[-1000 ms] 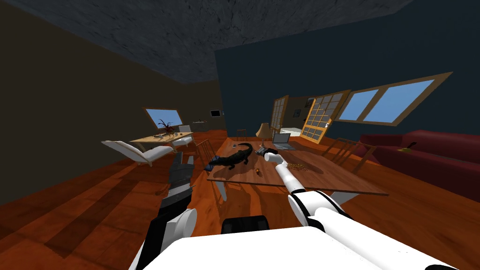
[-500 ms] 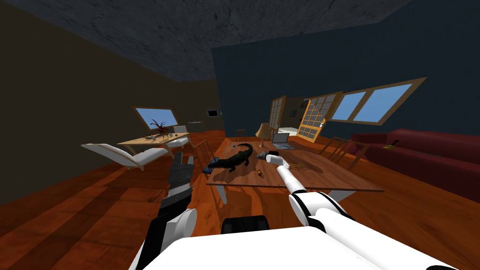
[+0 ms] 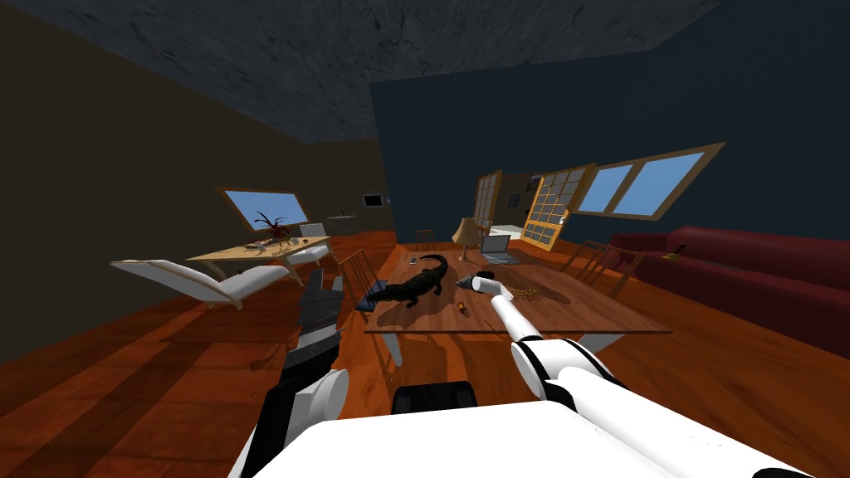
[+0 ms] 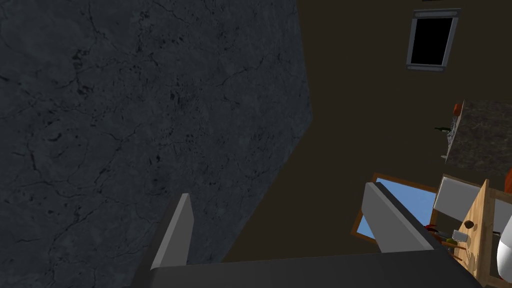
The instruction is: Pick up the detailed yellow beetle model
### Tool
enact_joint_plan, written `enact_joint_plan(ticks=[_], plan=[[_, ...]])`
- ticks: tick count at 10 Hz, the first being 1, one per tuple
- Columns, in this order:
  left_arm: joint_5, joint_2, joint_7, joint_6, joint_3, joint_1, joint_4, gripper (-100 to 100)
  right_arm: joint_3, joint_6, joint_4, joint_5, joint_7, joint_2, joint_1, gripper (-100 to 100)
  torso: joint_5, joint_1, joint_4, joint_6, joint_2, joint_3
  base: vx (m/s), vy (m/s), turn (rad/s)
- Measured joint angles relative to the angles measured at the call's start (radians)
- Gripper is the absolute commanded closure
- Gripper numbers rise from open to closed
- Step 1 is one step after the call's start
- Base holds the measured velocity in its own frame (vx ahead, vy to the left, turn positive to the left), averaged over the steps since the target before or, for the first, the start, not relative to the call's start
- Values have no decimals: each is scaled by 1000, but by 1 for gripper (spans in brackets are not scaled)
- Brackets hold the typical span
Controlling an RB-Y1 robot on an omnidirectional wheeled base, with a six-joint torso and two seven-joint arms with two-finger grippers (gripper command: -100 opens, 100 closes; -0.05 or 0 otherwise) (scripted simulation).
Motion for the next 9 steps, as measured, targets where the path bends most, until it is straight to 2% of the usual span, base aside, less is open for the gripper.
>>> enact_joint_plan(ticks=[1,2,3,5,6,7,8,9], plan=[[0,0,0,0,0,0,0,0,-8,9,52,-2,-13,-1,-20,-100,0,0,0,1,-1,0,53,107,-166],[0,0,0,0,0,0,0,0,-21,33,102,-14,-30,-7,-23,-100,0,3,0,1,-1,-1,55,105,-70],[0,0,0,0,0,0,0,0,-25,59,87,-8,-49,-2,3,-100,1,4,0,0,-1,-1,62,112,-94],[0,0,0,0,0,0,0,0,-45,108,141,-19,-80,-7,5,-100,1,6,-1,0,-4,-2,78,119,-86],[0,0,0,0,0,0,0,0,-49,118,166,-21,-92,-5,5,-100,1,4,-1,0,-3,-2,40,76,-56],[0,0,0,0,0,0,0,0,-54,139,159,-19,-108,-2,25,-100,0,2,0,0,-1,-1,24,52,-57],[0,0,0,0,0,0,0,0,-59,140,191,-27,-109,-4,19,-100,0,0,0,0,0,0,26,45,-65],[0,0,0,0,0,0,0,0,-68,127,259,-44,-97,-11,0,-100,0,0,0,0,0,0,23,38,-26]])
